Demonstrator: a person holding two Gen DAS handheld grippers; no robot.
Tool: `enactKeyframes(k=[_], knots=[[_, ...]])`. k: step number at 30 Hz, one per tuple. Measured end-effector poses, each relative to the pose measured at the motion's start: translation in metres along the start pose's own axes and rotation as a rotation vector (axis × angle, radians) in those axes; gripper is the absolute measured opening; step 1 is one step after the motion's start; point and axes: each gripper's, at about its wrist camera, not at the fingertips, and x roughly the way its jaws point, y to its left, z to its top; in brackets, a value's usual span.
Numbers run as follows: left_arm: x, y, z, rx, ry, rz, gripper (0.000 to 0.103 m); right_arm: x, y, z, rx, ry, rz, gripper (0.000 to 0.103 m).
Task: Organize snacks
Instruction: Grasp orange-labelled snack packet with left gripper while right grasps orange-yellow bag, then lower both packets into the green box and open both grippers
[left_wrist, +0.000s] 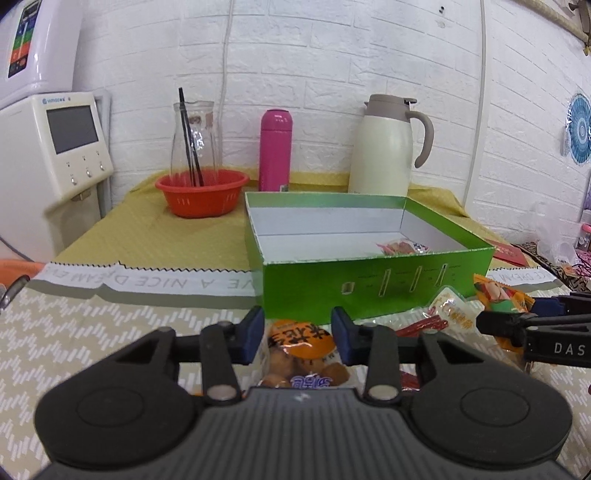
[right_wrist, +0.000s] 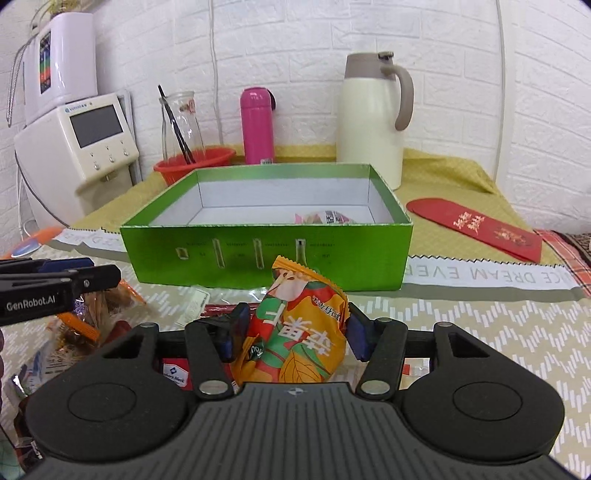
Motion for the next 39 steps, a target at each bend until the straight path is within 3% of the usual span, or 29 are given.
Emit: enactKeyframes(k=[6,9,12,17,21,28,39], knots=[[-0.003,0.013,0.000,-0.029,0.041,0.013,0.030,-0.020,0.000,-0.002,-0.001,-0.047,0.013,0.091],[-0.002,0.016,0.000,-0.054,0.047,0.001,0.048,-0.027,-0.001,-0.002,0.007,-0.060,0.022,0.091],[0.003,0.007,0.004,-0.029,0.056,-0.017,0.056,-0.030,0.000,-0.003,0.010,-0.067,0.023,0.091],[0.033,-0.012,0.004,0.000,0.186,-0.036,0.057,-0.029,0.001,-0.005,0.010,-0.056,0.034,0.092],[0.034,-0.011,0.004,-0.030,0.175,-0.011,0.048,-0.031,0.003,-0.007,-0.001,-0.057,0.041,0.091],[0.023,-0.002,-0.002,-0.042,0.129,0.000,0.044,-0.035,0.004,-0.010,0.005,-0.063,0.048,0.091],[-0.011,0.011,0.016,-0.088,0.026,-0.004,0.043,-0.045,0.004,-0.007,0.010,-0.101,0.038,0.091]])
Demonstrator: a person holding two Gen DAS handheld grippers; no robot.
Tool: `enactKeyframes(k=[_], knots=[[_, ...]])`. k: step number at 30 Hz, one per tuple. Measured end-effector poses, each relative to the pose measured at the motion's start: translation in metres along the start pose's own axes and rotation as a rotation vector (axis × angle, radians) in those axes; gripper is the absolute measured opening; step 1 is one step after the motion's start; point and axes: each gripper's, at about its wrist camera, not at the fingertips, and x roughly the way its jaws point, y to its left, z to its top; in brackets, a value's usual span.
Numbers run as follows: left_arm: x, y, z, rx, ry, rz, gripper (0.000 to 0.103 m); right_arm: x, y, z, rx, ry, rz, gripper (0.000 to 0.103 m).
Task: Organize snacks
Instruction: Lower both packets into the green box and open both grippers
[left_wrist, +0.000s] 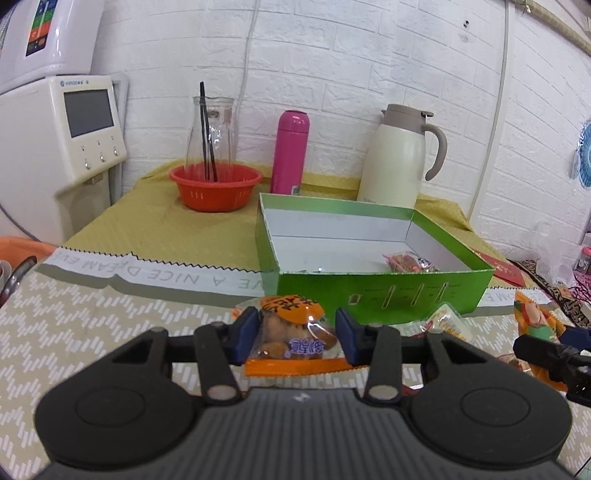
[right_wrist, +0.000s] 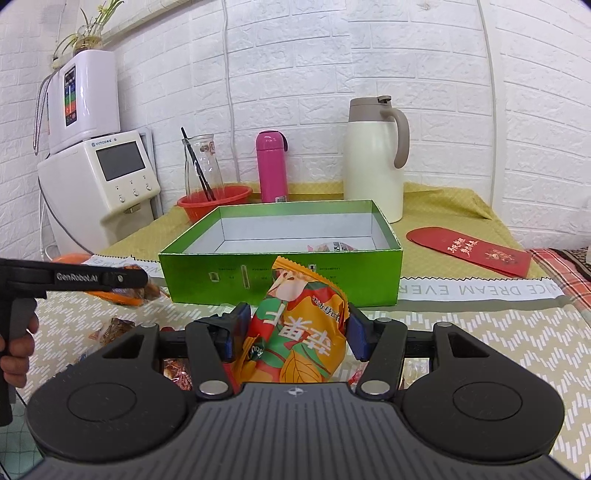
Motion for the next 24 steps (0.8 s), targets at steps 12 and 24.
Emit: enactKeyframes(k=[12,24], knots=[[0.032,-0.023,0.044,0.038,-0.090,-0.059,0.043,0.044,0.003,0.038,-0.071,-0.048,-0.034,0.091],[0.116,-0.029,0.060,0.088,-0.033,-0.104,0.043,0.149,-0.015,0.069,-0.049,0.018,-0.095,0.091]])
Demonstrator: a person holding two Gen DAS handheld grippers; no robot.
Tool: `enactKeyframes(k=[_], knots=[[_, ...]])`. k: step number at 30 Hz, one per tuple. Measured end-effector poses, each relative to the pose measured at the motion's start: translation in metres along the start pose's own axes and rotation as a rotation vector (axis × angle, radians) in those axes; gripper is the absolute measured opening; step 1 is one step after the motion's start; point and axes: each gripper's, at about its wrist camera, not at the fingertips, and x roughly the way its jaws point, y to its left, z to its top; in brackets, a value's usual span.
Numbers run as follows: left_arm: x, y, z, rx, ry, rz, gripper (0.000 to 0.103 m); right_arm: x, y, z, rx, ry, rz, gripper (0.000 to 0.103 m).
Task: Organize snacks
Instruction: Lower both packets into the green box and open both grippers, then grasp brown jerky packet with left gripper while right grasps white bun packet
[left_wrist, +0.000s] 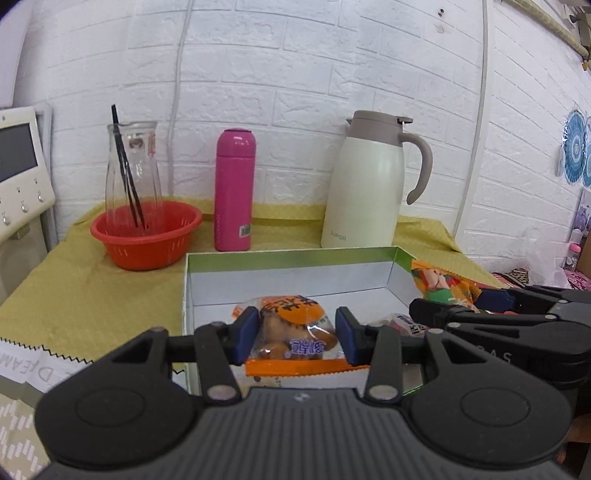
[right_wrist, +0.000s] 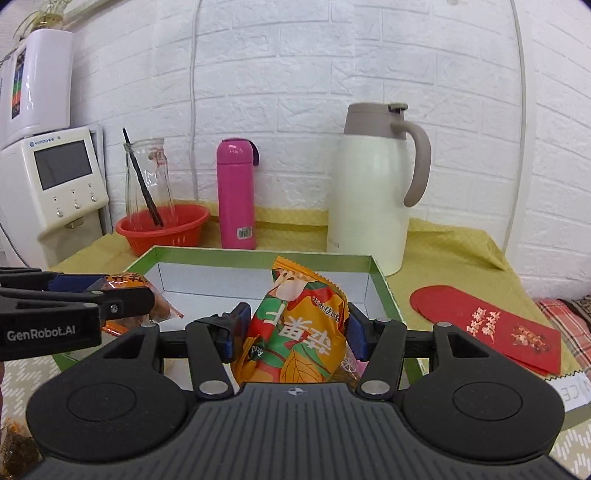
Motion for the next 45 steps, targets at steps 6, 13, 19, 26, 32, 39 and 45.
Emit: enactKeyframes(k=[6,13,19,26,32,39,45], knots=[[0.007,0.009,-0.009,0.011,0.022,0.017,0.045,0.018,-0.006,-0.007,0.012,0.081,0.036,0.096],[-0.019,0.018,-0.002,0.037,-0.038,0.058,0.066,-0.009,-0.016,-0.005,0.055,0.016,0.056,0.103],[-0.074,0.039,-0.009,0.024,-0.088,0.080,0.075,-0.058,-0.038,-0.007,0.125,-0.066,0.126,0.103],[-0.123,0.053,-0.050,0.006,-0.041,0.118,0.084,-0.101,-0.060,-0.032,0.148,-0.033,0.161,0.103],[-0.137,0.043,-0.082,0.027,0.027,0.138,0.084,-0.123,-0.064,-0.063,0.000,0.035,0.080,0.103],[-0.125,0.011,-0.102,0.149,0.094,0.176,0.084,-0.108,-0.060,-0.089,0.106,0.150,0.052,0.092],[-0.114,-0.002,-0.115,0.212,0.114,0.190,0.084,-0.110,-0.035,-0.098,-0.012,0.133,-0.010,0.096]])
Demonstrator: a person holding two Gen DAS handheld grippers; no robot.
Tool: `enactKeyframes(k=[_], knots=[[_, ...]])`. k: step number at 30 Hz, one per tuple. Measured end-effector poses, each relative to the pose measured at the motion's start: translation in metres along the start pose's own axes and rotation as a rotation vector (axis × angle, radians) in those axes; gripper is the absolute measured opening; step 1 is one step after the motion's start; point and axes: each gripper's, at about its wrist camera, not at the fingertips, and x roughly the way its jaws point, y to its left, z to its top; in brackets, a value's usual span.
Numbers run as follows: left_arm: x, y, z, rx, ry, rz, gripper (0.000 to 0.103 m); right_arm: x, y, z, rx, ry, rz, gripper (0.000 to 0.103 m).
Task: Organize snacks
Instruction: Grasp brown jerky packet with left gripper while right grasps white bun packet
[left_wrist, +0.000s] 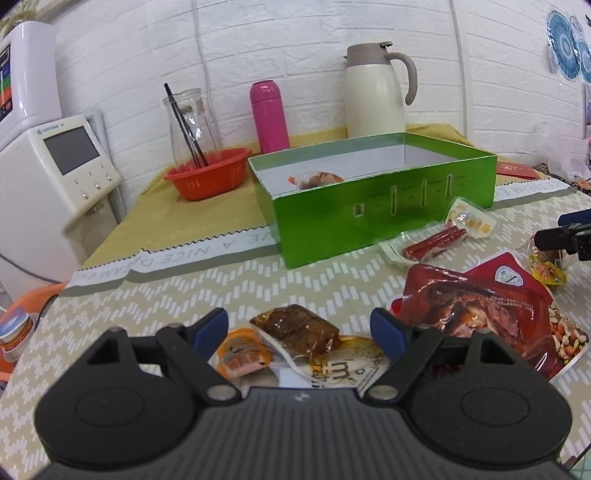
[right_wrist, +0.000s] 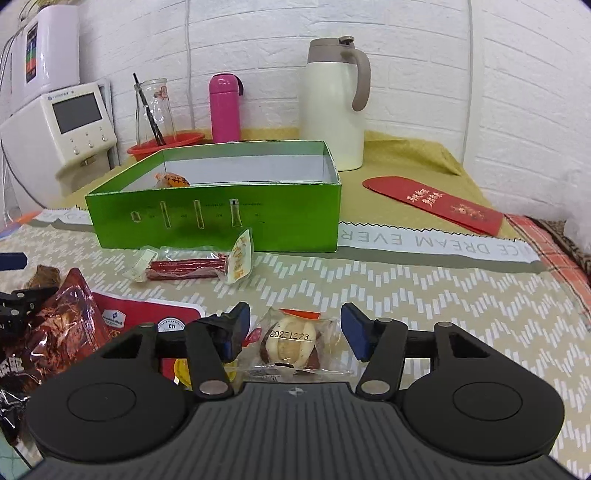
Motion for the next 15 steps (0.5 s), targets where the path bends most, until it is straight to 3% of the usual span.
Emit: enactKeyframes(k=[2,5,7,11,12,15], knots=[[0.004,0.002,0.000,-0.024,0.002,-0.003,0.084,0.001,0.003,-0.003,-0.018,0.004,-0.031,0.103],[0.005,0.012,-0.001,-0.086,0.007,-0.051,0.082,0.005,0.004,-0.006,-0.012,0.022,-0.061,0.103],[0.007,0.016,-0.002,-0.115,0.016,-0.070,0.064,0.010,0.001,-0.008,0.016,0.062,-0.055,0.103],[0.007,0.019,-0.001,-0.146,0.043,-0.086,0.055,0.008,-0.006,-0.009,0.071,0.064,-0.042,0.101],[0.006,0.018,-0.001,-0.143,0.037,-0.079,0.047,0.008,-0.006,-0.010,0.071,0.065,-0.049,0.101],[0.003,0.020,-0.002,-0.153,0.023,-0.078,0.046,0.004,-0.007,-0.010,0.085,0.054,-0.044,0.098]])
